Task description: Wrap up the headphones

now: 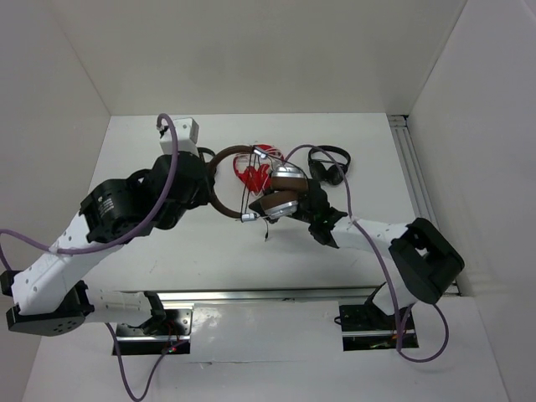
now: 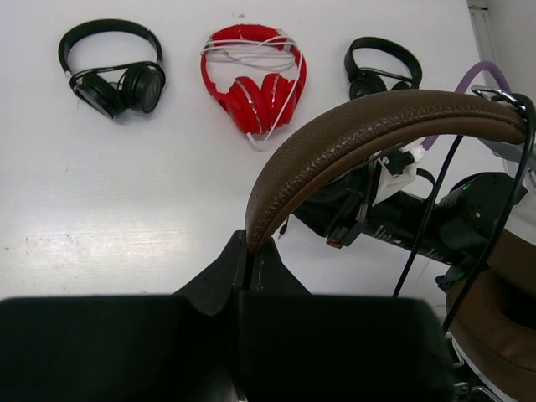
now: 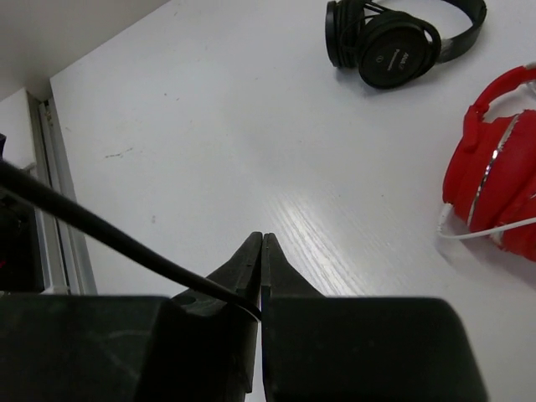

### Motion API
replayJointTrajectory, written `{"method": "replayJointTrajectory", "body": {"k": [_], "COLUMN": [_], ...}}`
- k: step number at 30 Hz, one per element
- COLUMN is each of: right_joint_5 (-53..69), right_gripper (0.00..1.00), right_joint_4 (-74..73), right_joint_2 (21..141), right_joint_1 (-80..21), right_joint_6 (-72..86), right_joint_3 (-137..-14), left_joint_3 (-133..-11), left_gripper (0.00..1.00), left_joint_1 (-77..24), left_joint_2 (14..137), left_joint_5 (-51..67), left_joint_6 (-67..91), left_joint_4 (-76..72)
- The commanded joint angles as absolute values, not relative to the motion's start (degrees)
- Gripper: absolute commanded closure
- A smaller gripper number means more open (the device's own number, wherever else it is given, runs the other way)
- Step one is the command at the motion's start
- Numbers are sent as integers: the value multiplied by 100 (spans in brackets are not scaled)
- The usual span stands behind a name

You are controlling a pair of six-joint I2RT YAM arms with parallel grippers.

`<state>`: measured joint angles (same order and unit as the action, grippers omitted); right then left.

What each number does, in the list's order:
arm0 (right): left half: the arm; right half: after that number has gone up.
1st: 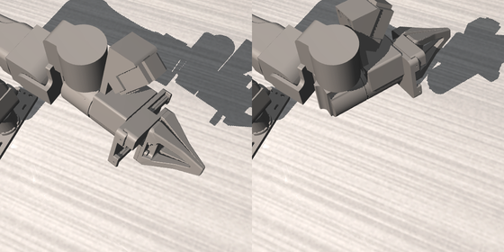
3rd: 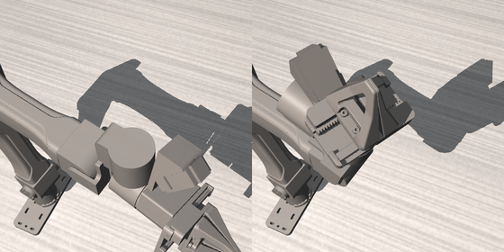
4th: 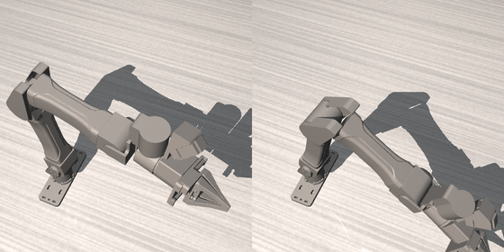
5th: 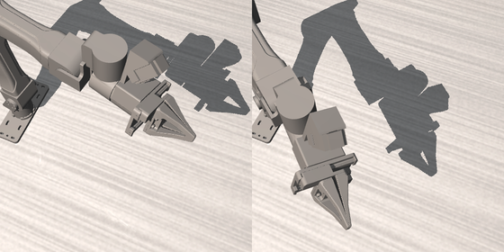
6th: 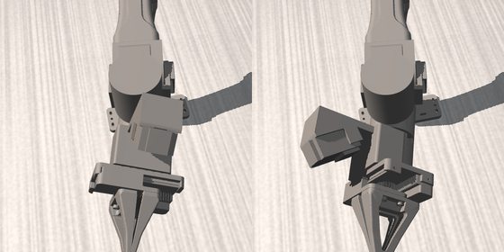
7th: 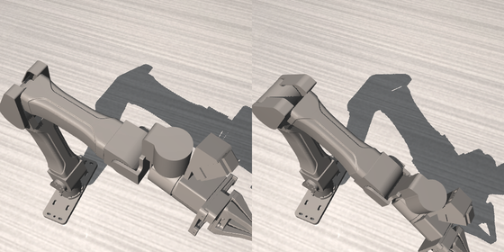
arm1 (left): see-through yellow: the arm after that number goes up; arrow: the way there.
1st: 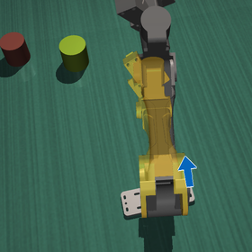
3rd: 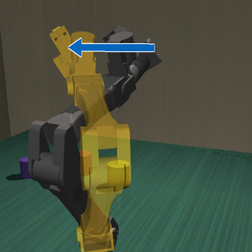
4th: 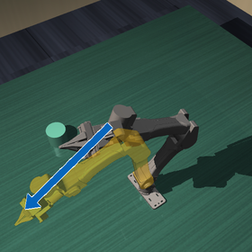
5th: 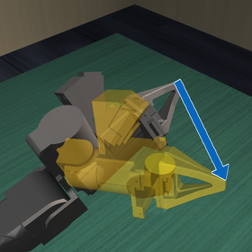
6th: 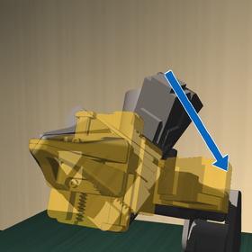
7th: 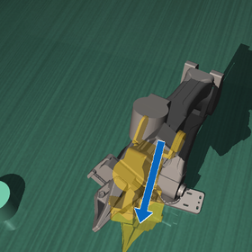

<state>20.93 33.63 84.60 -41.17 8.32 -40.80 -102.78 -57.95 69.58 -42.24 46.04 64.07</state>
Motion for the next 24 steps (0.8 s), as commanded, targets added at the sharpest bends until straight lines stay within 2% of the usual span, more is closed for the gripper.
{"method": "replayJointTrajectory", "body": {"k": [1,14,24], "right_joint_5": [2171,2276,2276], "right_gripper": [93,90,84], "right_joint_4": [4708,6028,6135], "right_joint_2": [8753,9975,10748], "right_joint_1": [-4236,-4508,-4562], "right_joint_6": [1300,1792,1907], "right_joint_3": [-3886,-3656,-4061], "left_joint_3": [-10538,-10538,-10310], "left_gripper": [100,100,100], "left_joint_1": [-5818,-5818,-5818], "left_joint_2": [6891,6838,6618], "left_joint_5": [-4500,-4693,-4693], "left_joint_6": [5299,5827,5950], "left_joint_4": [6249,6548,6670]}}
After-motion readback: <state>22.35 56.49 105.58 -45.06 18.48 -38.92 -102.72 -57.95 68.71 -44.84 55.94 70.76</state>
